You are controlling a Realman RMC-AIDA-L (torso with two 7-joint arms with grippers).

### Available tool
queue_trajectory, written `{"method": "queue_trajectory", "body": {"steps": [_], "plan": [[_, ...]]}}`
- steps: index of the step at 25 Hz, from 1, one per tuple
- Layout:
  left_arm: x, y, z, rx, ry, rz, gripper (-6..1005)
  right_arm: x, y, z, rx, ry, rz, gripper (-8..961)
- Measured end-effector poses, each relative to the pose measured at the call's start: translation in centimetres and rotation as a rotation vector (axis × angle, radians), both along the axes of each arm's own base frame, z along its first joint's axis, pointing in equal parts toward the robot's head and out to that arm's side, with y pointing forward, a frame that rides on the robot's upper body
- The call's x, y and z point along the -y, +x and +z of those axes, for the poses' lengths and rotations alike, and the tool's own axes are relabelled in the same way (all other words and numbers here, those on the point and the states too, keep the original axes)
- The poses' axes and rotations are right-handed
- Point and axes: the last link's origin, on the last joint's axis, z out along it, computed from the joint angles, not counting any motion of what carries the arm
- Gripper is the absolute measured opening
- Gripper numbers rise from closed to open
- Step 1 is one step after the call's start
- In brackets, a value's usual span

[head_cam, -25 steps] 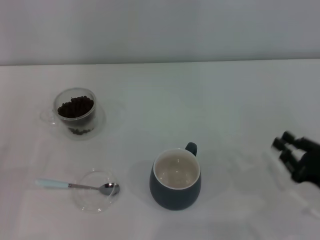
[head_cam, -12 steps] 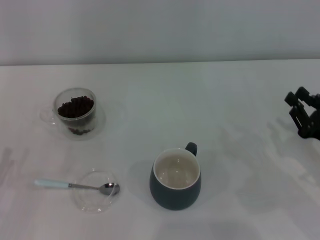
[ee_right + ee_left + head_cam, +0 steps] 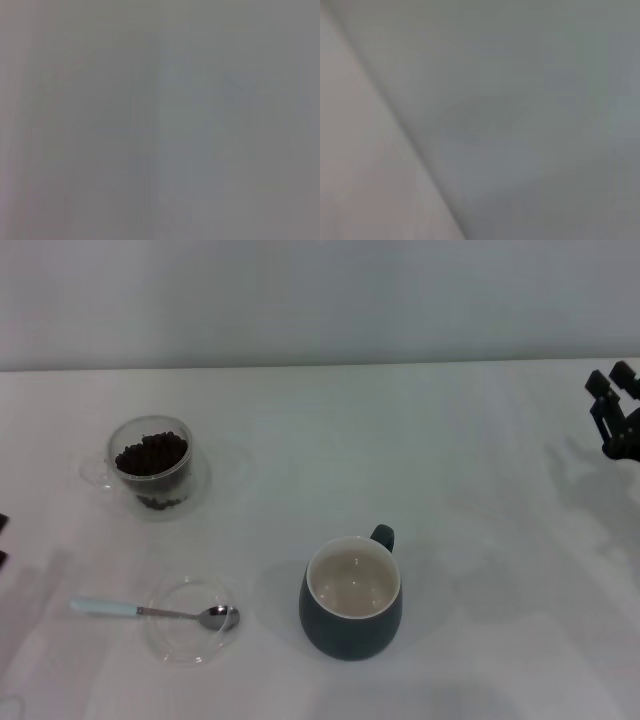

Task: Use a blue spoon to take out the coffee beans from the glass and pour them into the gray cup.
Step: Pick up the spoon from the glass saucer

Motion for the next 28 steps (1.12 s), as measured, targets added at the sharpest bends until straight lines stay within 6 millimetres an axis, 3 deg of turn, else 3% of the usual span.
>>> {"method": "queue_trajectory", "body": {"steps": [6,10,12,28], "plan": [[0.0,-0.1,-1.1,0.123,-0.143,0.042,875,-1.3,0.0,0.6,0.009,0.027,-0.030,284],[0.6,-0.4,-1.4,0.137,-0.156,0.064,875,-1.9,0.2,0.8,0.022,0.031,-0.052,351],[0.9,-0.4,-1.7,0.141,-0.163,0.068,875,-1.9,0.3,0.9,0.033,0.042,-0.058,384],[0.3,0.7,-3.7,0.136,-0.295,0.033,875,-0.8,0.2,0.4,0.078,0.077,-0.036,383]]}}
